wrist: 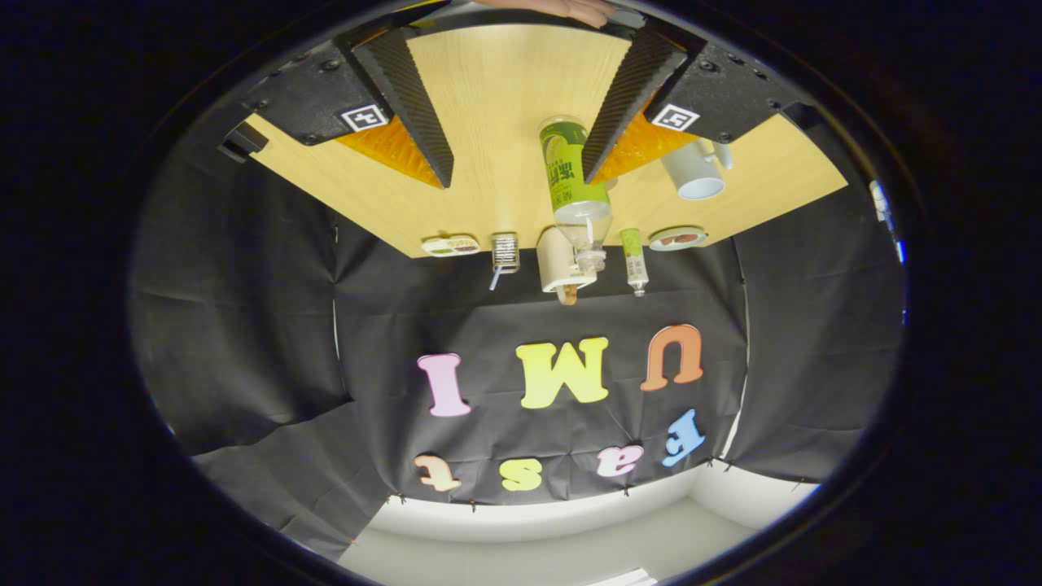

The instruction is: Take the bottle from table, then pour the juice into the cup, finally place the bottle on the coaster

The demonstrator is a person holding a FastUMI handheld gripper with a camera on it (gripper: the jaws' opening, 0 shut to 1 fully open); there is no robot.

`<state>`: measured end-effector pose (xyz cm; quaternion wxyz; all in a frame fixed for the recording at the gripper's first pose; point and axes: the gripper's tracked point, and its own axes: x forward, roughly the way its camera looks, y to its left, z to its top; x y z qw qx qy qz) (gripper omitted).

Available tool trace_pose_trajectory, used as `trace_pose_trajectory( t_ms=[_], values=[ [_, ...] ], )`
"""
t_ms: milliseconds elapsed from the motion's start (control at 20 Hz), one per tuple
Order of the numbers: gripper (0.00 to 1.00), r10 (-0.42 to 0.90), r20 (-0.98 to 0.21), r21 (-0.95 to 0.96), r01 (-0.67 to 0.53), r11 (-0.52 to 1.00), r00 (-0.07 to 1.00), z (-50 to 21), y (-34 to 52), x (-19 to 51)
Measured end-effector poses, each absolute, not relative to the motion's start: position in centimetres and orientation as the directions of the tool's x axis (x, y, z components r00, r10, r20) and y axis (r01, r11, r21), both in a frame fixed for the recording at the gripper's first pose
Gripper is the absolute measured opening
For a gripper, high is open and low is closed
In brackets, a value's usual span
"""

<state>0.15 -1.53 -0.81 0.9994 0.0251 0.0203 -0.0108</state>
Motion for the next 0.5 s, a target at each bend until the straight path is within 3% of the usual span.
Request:
trace_pose_trajectory(
  t_ms=[500],
  values=[
    [1.0, -0.018, -0.05, 0.039, 0.02, 0.999, 0.999, -1.44, -1.57, 0.58]
  ],
)
